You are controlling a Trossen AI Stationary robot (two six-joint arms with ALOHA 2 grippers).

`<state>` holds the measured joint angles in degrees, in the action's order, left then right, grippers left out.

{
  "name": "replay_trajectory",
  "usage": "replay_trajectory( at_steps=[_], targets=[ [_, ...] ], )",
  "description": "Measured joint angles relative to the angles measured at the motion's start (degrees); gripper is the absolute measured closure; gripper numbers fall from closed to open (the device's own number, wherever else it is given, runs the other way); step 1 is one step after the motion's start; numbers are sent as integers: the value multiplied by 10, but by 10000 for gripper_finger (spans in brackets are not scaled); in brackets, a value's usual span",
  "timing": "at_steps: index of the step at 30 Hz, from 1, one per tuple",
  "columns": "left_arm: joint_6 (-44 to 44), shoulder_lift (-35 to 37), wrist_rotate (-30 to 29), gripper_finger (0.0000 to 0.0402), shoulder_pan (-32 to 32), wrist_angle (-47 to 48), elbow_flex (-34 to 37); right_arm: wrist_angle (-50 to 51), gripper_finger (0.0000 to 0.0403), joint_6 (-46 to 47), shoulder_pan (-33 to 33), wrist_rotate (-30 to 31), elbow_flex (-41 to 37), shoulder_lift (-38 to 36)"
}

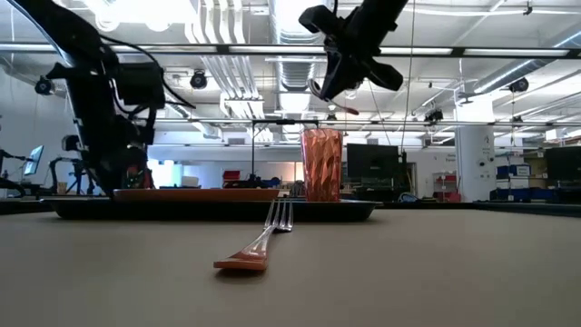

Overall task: Pick and place plate/cup/fork/spoon on tray
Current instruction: Put the orange spoon beside the orange plate on the black tray

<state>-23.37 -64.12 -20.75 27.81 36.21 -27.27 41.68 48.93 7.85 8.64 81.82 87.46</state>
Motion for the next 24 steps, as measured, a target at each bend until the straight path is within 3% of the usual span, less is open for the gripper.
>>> replay_trajectory(
  at_steps=[11,24],
  targets=[
    [-1,-65,86,401,0,-153,-15,0,395,6,-12,5,0,0],
    [-2,-103,106,401,0,-218,-27,-2,395,3,-13,5,3,0]
  ],
)
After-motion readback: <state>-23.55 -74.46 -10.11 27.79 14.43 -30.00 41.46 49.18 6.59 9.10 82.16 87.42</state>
